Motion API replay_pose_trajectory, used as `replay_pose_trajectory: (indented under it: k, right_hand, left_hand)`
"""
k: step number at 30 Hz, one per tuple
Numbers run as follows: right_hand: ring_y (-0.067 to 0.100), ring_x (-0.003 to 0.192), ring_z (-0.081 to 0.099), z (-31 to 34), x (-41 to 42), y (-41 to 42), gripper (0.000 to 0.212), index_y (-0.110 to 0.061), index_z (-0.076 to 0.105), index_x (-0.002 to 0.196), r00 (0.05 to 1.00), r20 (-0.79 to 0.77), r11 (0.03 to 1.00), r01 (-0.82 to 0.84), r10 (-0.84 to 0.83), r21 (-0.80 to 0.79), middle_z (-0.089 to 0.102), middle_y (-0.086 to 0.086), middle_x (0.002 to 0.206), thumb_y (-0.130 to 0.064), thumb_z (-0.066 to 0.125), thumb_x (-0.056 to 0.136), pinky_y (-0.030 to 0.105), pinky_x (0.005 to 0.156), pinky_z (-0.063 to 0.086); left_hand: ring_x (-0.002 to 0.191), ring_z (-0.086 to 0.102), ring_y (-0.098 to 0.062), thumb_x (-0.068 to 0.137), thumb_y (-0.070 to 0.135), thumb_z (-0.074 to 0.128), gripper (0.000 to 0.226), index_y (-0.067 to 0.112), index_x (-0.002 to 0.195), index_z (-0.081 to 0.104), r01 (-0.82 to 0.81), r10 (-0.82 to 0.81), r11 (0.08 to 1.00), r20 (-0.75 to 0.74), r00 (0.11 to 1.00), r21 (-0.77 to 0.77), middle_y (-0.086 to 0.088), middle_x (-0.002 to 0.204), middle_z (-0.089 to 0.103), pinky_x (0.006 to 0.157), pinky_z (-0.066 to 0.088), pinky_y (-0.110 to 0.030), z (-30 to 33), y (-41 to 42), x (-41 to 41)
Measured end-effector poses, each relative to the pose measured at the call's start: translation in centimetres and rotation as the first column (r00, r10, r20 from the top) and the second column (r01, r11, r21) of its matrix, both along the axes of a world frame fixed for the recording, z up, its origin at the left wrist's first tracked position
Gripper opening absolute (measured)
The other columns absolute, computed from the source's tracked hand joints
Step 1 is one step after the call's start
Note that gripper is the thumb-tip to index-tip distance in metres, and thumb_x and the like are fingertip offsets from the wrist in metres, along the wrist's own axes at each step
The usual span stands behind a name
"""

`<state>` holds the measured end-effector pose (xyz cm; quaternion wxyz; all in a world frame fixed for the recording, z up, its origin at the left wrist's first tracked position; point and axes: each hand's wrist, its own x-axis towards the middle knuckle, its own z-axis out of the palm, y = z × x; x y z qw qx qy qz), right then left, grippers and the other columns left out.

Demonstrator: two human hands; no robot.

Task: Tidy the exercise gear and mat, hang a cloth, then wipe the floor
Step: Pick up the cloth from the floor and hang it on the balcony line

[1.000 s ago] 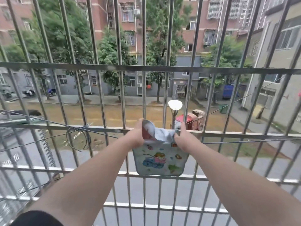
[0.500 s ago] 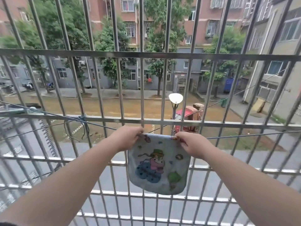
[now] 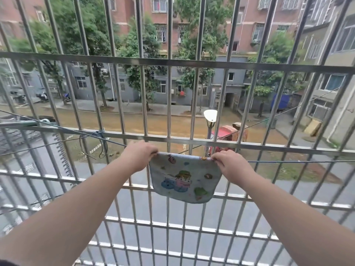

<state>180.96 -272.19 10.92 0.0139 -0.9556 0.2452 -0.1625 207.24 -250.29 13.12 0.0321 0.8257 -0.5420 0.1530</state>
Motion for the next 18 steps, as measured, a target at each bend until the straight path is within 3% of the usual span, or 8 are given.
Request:
replay_pose_trajectory:
  k: [4, 9, 12, 16, 18]
  right_hand:
    - [0.025, 0.102, 0.056, -0.3, -0.5, 0.7, 0.038, -0.029, 0.065, 0.115, 0.993, 0.101, 0.998, 0.067, -0.066, -0.011, 0.068, -0.004, 0.113, -0.009, 0.045, 0.090, 0.039, 0.085, 0.044]
    - [0.025, 0.098, 0.054, -0.1, -1.0, 1.6, 0.024, -0.029, 0.062, 0.102, 0.981, 0.015, 0.976, 0.196, -0.195, -0.091, 0.067, -0.003, 0.101, -0.015, 0.046, 0.090, 0.038, 0.081, 0.040]
    - [0.024, 0.107, 0.053, 0.6, -1.4, 2.3, 0.026, -0.030, 0.059, 0.111, 0.979, -0.045, 0.979, 0.198, -0.201, -0.058, 0.064, -0.003, 0.114, -0.022, 0.048, 0.088, 0.040, 0.091, 0.043]
    - [0.021, 0.132, 0.042, 1.9, -2.7, 4.1, 0.043, -0.032, 0.050, 0.134, 0.969, -0.050, 0.970, 0.240, -0.242, -0.040, 0.052, -0.005, 0.140, -0.037, 0.054, 0.091, 0.050, 0.114, 0.029]
    - [0.020, 0.135, 0.039, 2.5, -3.7, 5.6, 0.050, -0.029, 0.046, 0.139, 0.964, -0.001, 0.964, 0.265, -0.265, -0.029, 0.049, -0.005, 0.143, -0.039, 0.052, 0.091, 0.051, 0.115, 0.028]
  left_hand:
    - [0.102, 0.056, -0.018, 0.090, 0.006, 0.046, 0.038, 0.039, 0.103, 0.060, -0.093, 0.094, 0.995, 0.030, 0.995, -0.038, 0.013, 0.104, 0.066, 0.086, 0.041, -0.038, -0.3, 0.4, -0.5]
    - [0.094, 0.057, -0.023, 0.092, 0.015, 0.045, 0.027, 0.032, 0.105, 0.061, -0.128, 0.128, 0.991, -0.008, 0.992, -0.039, 0.004, 0.100, 0.068, 0.078, 0.044, -0.036, -0.1, 1.2, -0.8]
    - [0.109, 0.057, -0.023, 0.092, 0.021, 0.047, 0.032, 0.031, 0.120, 0.059, -0.089, 0.087, 0.995, -0.031, 0.996, -0.042, 0.003, 0.116, 0.067, 0.095, 0.046, -0.044, 0.4, 1.8, -1.4]
    - [0.143, 0.032, -0.023, 0.094, 0.027, 0.048, 0.050, 0.029, 0.144, 0.043, -0.054, 0.047, 0.996, -0.102, 0.994, -0.069, 0.006, 0.147, 0.048, 0.117, 0.026, -0.050, 1.2, 3.7, -2.6]
    - [0.148, 0.022, -0.023, 0.095, 0.029, 0.047, 0.054, 0.029, 0.148, 0.036, -0.036, 0.018, 0.992, -0.150, 0.988, -0.119, 0.006, 0.153, 0.040, 0.120, 0.019, -0.050, 1.6, 4.9, -3.4]
